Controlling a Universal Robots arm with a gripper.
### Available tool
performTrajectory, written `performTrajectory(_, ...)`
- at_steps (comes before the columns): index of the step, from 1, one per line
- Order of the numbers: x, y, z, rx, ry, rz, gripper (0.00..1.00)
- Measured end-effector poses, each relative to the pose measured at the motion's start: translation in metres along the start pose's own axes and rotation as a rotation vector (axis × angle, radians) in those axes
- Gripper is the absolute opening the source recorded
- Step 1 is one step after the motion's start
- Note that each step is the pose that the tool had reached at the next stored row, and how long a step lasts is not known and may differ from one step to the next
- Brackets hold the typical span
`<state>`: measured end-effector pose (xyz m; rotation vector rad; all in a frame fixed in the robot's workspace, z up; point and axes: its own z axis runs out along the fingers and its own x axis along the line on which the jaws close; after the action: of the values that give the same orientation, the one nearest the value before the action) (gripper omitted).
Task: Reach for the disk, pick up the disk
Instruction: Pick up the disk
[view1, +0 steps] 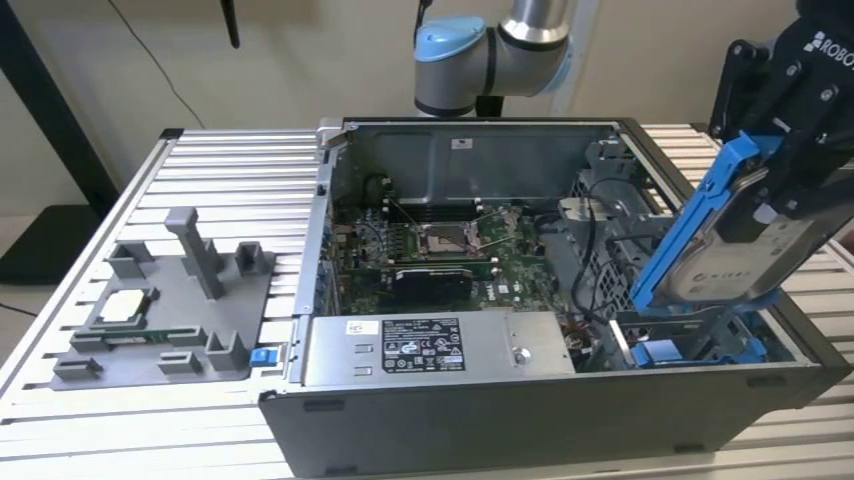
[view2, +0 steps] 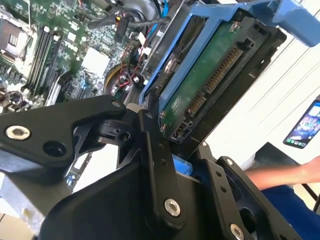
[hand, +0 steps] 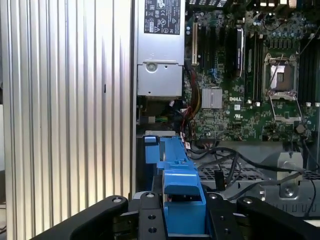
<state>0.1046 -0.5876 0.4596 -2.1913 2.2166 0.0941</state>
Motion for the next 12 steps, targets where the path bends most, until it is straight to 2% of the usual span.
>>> performTrajectory(8,-0.0018,-0.0003,0.0133,0.0019,-0.0001,0.004,0.00)
performTrajectory(12,-0.0039,-0.0003,0.0149,0.0020,-0.0002,0.006,0.00)
